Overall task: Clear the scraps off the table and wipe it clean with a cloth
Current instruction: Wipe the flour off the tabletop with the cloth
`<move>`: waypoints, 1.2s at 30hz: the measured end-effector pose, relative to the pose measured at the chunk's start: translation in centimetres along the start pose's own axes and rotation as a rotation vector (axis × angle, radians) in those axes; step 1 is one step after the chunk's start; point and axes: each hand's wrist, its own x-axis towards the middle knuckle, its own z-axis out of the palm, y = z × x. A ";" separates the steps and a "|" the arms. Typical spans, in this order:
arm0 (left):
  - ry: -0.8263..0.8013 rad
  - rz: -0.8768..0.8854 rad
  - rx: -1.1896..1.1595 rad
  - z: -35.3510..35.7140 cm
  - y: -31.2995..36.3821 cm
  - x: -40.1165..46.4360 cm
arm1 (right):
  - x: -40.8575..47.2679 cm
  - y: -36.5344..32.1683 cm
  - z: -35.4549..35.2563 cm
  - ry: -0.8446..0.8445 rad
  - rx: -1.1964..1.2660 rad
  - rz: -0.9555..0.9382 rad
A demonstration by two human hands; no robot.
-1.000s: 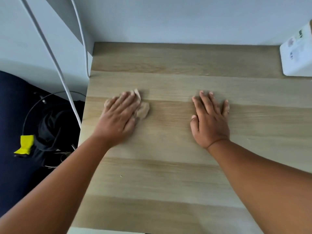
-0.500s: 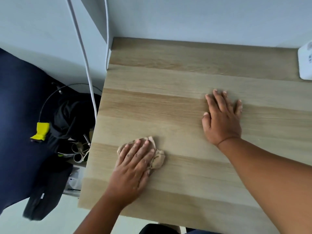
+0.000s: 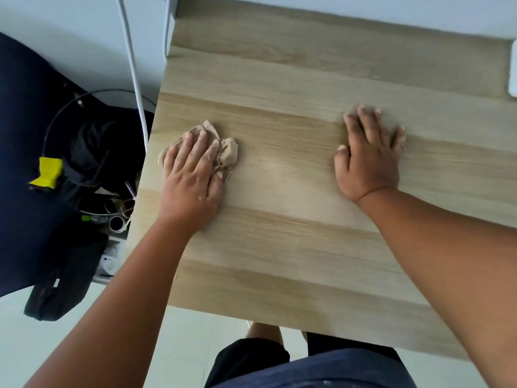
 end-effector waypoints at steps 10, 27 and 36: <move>0.056 -0.090 0.006 0.1 1.6 -8.9 | 0.1 -0.3 -0.2 -0.023 0.029 0.010; -0.015 -0.484 -0.017 2.8 13.7 -10.6 | -9.0 4.1 -3.3 -0.143 0.191 -0.152; -0.058 -0.428 -0.043 5.4 23.6 -11.7 | -25.3 13.8 -5.0 -0.056 0.127 -0.160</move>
